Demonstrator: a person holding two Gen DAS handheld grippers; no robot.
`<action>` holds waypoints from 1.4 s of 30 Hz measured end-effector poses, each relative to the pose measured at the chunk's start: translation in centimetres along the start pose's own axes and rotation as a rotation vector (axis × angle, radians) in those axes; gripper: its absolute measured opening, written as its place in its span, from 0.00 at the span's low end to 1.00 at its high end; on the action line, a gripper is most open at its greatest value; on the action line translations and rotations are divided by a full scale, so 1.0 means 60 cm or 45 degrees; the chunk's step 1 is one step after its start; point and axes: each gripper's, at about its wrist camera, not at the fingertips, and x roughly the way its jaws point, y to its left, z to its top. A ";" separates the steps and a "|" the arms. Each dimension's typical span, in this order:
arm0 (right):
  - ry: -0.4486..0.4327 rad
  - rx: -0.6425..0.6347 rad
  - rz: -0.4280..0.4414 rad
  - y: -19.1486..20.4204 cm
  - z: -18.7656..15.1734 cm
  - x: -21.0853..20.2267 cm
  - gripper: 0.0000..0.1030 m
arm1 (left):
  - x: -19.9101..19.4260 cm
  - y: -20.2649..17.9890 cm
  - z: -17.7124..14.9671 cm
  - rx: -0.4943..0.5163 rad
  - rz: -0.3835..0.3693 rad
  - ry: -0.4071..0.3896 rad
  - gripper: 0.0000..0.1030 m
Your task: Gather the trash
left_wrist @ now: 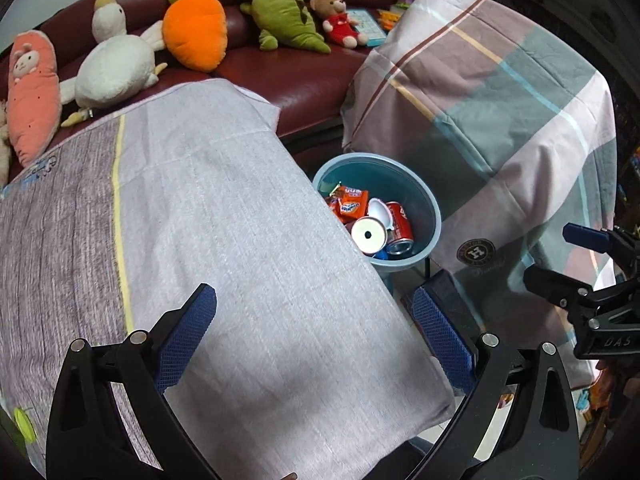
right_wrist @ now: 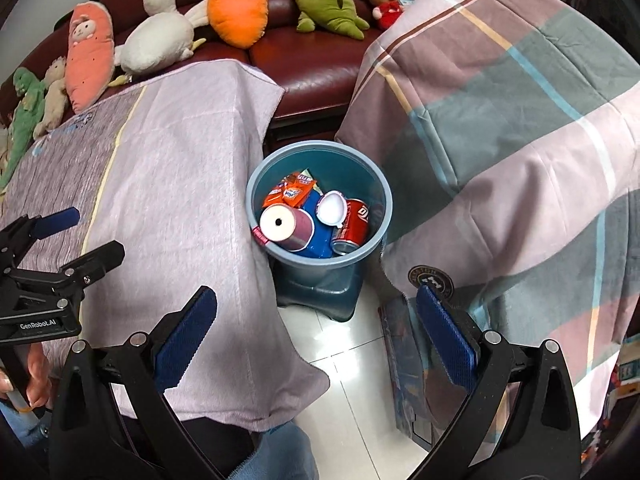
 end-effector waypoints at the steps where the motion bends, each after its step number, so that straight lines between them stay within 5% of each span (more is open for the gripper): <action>1: -0.003 -0.004 0.000 0.002 -0.004 -0.002 0.93 | -0.004 0.000 -0.003 0.000 0.006 -0.006 0.96; 42: -0.070 0.048 -0.134 -0.002 -0.021 0.037 0.93 | 0.041 0.035 -0.048 -0.039 0.125 0.002 0.96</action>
